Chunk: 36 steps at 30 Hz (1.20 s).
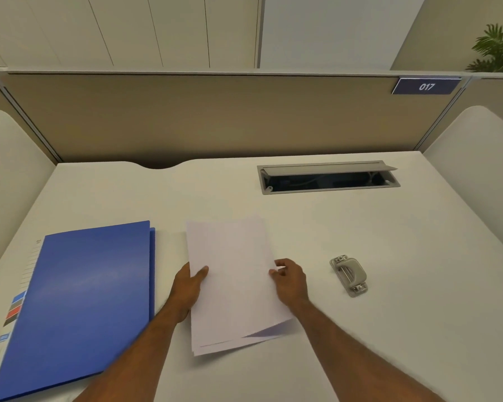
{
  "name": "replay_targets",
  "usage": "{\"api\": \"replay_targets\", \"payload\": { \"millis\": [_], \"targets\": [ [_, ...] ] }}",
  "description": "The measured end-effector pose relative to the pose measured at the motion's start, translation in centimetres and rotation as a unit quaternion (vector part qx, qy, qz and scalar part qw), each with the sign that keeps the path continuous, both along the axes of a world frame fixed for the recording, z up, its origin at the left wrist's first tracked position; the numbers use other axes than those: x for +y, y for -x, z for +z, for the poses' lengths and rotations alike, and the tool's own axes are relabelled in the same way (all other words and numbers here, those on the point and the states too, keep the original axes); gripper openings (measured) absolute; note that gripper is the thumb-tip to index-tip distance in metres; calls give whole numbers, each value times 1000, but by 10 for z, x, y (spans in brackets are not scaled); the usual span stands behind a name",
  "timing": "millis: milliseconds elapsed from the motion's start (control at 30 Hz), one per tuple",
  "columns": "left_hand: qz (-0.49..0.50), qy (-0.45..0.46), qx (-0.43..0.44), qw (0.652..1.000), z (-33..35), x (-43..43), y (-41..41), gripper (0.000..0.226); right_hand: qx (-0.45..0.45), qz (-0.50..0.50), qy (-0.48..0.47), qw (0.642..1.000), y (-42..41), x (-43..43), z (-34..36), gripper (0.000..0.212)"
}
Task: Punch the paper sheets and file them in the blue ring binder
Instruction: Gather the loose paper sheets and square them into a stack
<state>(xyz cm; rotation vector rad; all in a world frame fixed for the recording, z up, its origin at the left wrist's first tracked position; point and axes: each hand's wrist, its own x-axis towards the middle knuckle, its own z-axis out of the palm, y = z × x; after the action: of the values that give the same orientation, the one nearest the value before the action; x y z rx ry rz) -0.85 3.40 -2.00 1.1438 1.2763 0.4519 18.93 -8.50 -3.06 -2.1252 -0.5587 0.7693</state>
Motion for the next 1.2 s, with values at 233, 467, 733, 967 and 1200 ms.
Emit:
{"api": "replay_targets", "payload": {
  "millis": [233, 467, 733, 967, 1200],
  "targets": [
    [-34, -52, 23, 998, 1, -6, 2, 44, -86, 60, 86, 991, -3, -2, -5, 39],
    [-90, -107, -9, 990, 27, -8, -3, 41, 76, -12, 1, 997, -21, 1, 14, 50],
    [-93, -161, -59, 981, 62, -7, -22, 38, 142, -58, -164, 975, -17, 11, 53, 17],
    [-75, -246, -97, 961, 90, -10, -40, 34, 17, -34, -287, 957, -21, 3, 107, 13],
    [-98, -284, -126, 945, 97, -30, -54, 34, -6, -53, -333, 941, -27, -22, 110, 16]
  ]
}}
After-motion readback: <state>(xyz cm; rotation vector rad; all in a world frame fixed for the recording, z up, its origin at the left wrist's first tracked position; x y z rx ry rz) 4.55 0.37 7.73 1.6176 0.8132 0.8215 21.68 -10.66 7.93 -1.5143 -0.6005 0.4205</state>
